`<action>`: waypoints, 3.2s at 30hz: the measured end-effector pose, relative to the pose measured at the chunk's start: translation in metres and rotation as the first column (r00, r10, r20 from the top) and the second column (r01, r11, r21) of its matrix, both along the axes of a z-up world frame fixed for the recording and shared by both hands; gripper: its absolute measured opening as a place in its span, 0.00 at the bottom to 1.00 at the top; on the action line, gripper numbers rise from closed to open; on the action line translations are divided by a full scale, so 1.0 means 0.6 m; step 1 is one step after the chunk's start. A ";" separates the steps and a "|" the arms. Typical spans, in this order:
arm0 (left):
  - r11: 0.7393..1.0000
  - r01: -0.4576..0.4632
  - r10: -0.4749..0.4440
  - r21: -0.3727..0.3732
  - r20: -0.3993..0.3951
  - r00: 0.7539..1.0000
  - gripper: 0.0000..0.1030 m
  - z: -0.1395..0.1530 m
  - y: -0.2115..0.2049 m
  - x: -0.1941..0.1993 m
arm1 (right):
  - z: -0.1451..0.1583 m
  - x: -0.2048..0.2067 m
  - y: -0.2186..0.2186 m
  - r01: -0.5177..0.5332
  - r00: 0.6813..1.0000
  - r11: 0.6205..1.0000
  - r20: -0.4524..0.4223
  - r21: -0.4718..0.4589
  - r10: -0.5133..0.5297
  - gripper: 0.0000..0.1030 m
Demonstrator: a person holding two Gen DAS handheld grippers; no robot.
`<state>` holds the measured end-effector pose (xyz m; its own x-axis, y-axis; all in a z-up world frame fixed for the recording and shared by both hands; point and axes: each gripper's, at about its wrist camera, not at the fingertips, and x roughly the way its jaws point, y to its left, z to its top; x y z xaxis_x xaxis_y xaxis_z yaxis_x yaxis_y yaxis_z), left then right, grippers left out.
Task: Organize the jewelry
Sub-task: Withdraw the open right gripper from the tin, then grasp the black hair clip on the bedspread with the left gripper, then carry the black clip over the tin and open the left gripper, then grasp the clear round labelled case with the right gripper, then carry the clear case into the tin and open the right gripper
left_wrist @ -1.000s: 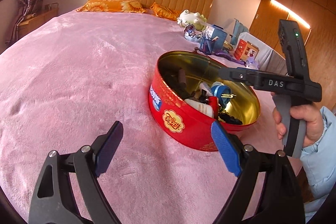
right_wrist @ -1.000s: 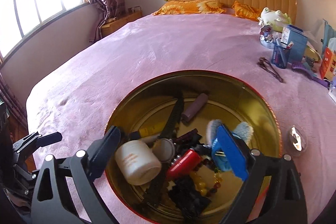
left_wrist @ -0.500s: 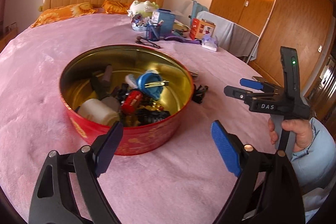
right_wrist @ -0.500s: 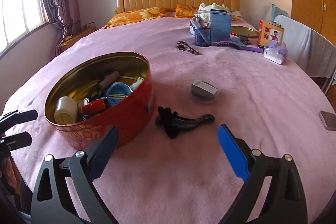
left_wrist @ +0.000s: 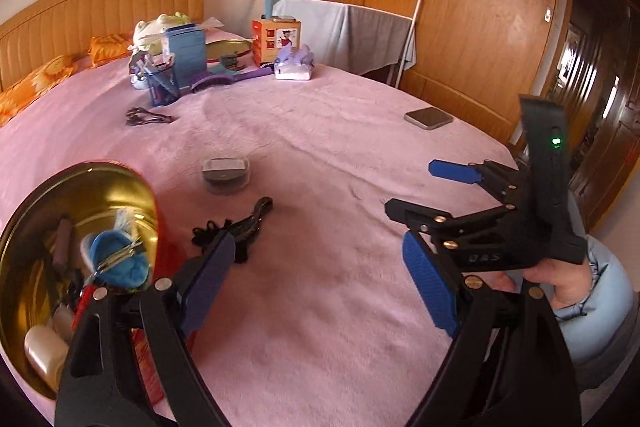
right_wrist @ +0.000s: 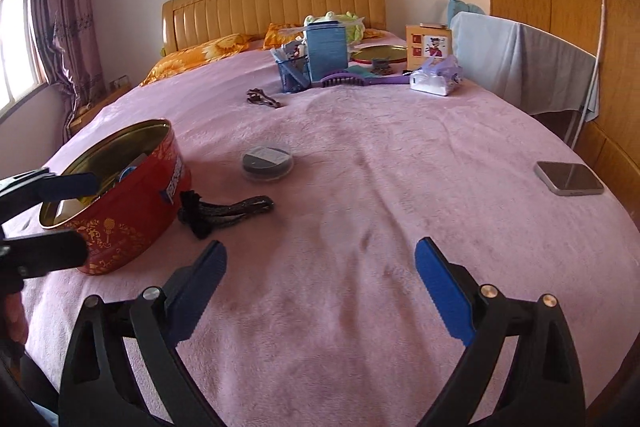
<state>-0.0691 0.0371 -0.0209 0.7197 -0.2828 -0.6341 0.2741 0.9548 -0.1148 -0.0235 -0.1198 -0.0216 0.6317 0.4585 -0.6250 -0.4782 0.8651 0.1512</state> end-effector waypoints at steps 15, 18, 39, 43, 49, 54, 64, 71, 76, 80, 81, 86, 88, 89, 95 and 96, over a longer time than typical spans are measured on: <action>0.943 -0.063 0.152 0.328 -0.254 0.955 0.82 -0.135 -0.013 0.227 | -0.004 0.011 -0.068 0.040 0.999 0.990 -0.035 0.133 -0.036 0.94; 0.923 -0.054 0.172 0.381 -0.283 0.944 0.82 -0.156 -0.011 0.242 | -0.007 0.010 -0.069 0.041 0.998 0.990 -0.042 0.136 -0.035 0.94; 0.966 -0.206 0.210 0.155 -0.006 0.978 0.15 0.074 0.114 0.092 | 0.002 -0.014 -0.013 -0.007 0.999 0.996 -0.037 0.088 0.010 0.94; 0.935 -0.306 0.302 0.179 0.051 0.952 0.15 0.103 0.181 0.041 | 0.003 -0.026 0.023 -0.048 0.998 0.997 -0.035 0.065 0.051 0.94; 0.892 -0.404 0.410 0.201 0.012 0.912 0.15 0.068 0.264 0.003 | 0.006 -0.043 0.068 -0.104 0.994 0.994 -0.030 0.027 0.105 0.94; 0.876 -0.456 0.462 0.157 0.004 0.887 0.78 0.050 0.296 -0.028 | 0.007 -0.054 0.092 -0.135 0.990 0.991 -0.028 -0.006 0.135 0.94; 0.928 -0.366 0.365 0.065 0.033 0.931 0.83 0.039 0.236 -0.074 | -0.015 0.001 0.153 -0.163 0.985 0.985 -0.059 -0.060 0.160 0.94; 0.942 -0.333 0.333 0.040 0.002 0.943 0.83 0.028 0.223 -0.039 | -0.040 0.130 0.241 -0.128 0.987 0.989 -0.103 -0.073 0.120 0.94; 0.959 -0.283 0.283 0.014 -0.039 0.958 0.83 0.016 0.219 -0.020 | -0.085 0.215 0.301 -0.121 0.979 0.986 -0.177 -0.117 0.099 0.94; 0.965 -0.262 0.262 -0.009 -0.025 0.965 0.83 0.022 0.221 -0.021 | -0.117 0.266 0.335 -0.115 0.969 0.982 -0.236 -0.153 0.077 0.94; 0.967 -0.254 0.254 -0.020 -0.028 0.967 0.83 0.022 0.221 -0.020 | -0.125 0.272 0.343 -0.115 0.968 0.979 -0.241 -0.171 0.071 0.94; 0.971 -0.238 0.237 -0.015 -0.041 0.971 0.83 0.011 0.218 -0.019 | -0.145 0.275 0.353 -0.117 0.967 0.977 -0.246 -0.177 0.071 0.74; 0.970 -0.243 0.242 -0.020 -0.045 0.969 0.83 0.008 0.221 -0.020 | -0.139 0.268 0.345 -0.101 0.968 0.983 -0.242 -0.151 0.062 0.74; 0.969 -0.244 0.243 -0.025 -0.048 0.969 0.83 0.007 0.222 -0.021 | -0.133 0.264 0.338 -0.091 0.970 0.986 -0.235 -0.137 0.057 0.74; 0.963 -0.269 0.267 -0.027 -0.046 0.963 0.83 0.003 0.230 -0.035 | -0.048 0.206 0.299 -0.099 0.985 0.994 -0.146 -0.049 0.091 0.74; 0.960 -0.277 0.276 -0.028 -0.045 0.960 0.83 0.004 0.233 -0.039 | -0.028 0.194 0.296 -0.108 0.986 0.993 -0.128 -0.035 0.103 0.74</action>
<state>-0.0922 0.1771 -0.0187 0.7468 -0.0981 -0.6578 -0.0054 0.9881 -0.1535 0.0928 0.0580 -0.0384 0.4960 0.4905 -0.7165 -0.5468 0.8175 0.1811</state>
